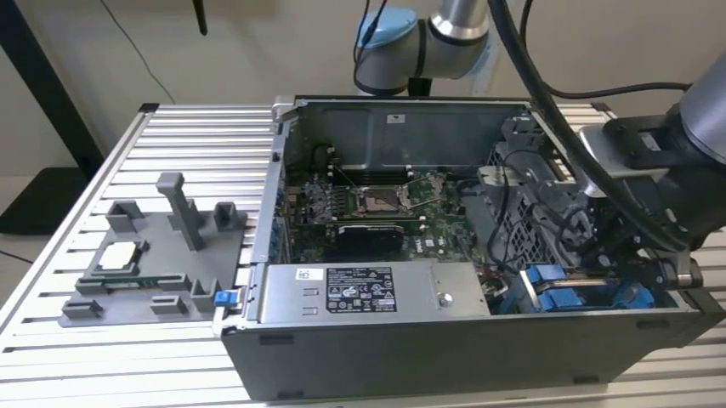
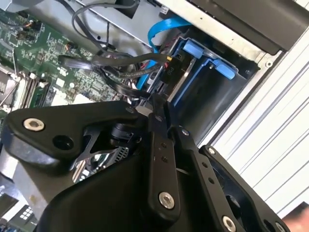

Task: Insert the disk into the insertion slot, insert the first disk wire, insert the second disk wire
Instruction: 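Insert the second disk wire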

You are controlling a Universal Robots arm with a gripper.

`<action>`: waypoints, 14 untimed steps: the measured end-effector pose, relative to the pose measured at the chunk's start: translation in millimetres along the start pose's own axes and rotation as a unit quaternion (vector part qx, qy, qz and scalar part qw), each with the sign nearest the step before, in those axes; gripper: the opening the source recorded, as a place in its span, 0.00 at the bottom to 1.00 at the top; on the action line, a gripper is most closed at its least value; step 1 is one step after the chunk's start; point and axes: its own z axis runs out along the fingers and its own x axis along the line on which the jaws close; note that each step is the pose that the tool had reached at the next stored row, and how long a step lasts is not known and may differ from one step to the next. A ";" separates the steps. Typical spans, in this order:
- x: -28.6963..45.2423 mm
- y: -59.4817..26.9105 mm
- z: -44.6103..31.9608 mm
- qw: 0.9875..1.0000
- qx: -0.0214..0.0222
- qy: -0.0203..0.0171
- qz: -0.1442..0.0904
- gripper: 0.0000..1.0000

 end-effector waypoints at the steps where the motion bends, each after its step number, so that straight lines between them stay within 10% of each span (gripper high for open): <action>1: -1.5 0.2 1.3 1.000 0.000 0.003 0.000 0.00; 14: -6.5 -4.2 7.7 1.000 0.000 0.006 0.000 0.00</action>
